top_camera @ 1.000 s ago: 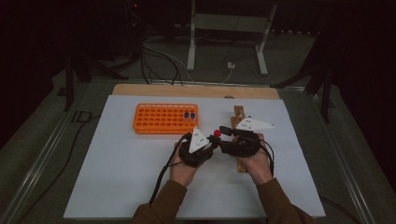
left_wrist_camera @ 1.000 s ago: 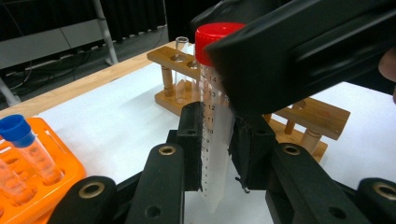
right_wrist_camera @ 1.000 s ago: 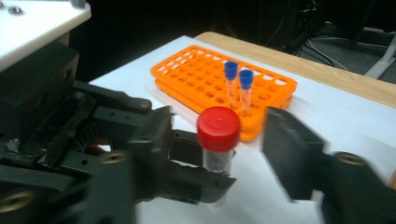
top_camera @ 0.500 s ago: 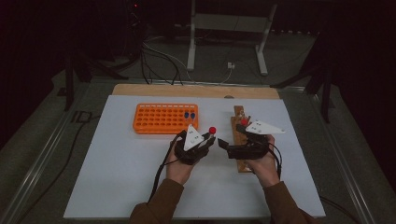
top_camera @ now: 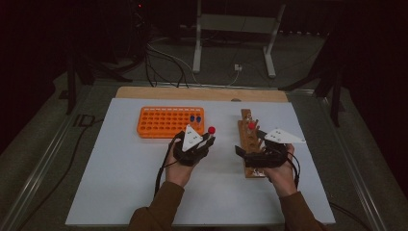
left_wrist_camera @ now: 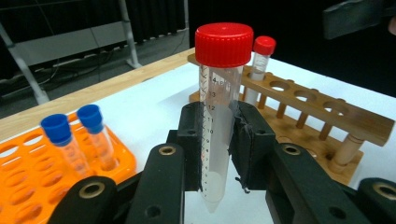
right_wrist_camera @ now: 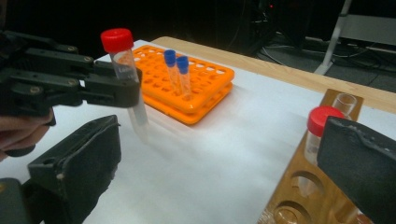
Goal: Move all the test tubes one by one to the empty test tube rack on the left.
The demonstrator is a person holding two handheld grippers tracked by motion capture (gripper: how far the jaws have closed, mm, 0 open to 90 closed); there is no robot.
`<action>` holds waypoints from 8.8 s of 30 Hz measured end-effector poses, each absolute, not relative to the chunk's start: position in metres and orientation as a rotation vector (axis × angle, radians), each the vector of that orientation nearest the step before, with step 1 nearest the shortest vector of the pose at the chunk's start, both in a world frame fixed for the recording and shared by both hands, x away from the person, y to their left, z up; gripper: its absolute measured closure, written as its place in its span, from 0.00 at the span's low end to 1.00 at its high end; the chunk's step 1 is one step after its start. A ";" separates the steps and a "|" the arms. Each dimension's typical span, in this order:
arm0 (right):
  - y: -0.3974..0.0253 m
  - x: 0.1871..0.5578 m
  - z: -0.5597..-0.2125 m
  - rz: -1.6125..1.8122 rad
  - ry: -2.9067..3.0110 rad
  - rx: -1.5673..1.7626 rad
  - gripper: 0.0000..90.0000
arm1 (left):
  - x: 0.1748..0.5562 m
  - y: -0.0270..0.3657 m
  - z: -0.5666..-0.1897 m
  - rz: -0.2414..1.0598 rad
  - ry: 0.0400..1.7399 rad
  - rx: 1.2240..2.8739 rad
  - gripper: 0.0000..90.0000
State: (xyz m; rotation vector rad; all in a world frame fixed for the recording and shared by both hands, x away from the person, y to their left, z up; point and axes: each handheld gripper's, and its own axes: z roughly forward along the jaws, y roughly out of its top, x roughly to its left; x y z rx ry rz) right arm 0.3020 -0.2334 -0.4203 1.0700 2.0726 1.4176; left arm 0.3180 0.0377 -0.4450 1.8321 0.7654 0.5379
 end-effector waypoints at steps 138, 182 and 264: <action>-0.253 0.299 -0.428 1.457 2.052 1.115 0.00 | 0.376 0.106 -0.467 0.588 1.138 1.738 0.17; -0.258 0.344 -0.419 1.362 2.005 1.177 0.14 | 0.294 0.155 -0.445 0.614 1.101 1.651 0.00; -0.229 0.332 -0.396 1.363 2.003 1.101 0.79 | 0.295 0.116 -0.448 0.566 0.948 1.666 0.01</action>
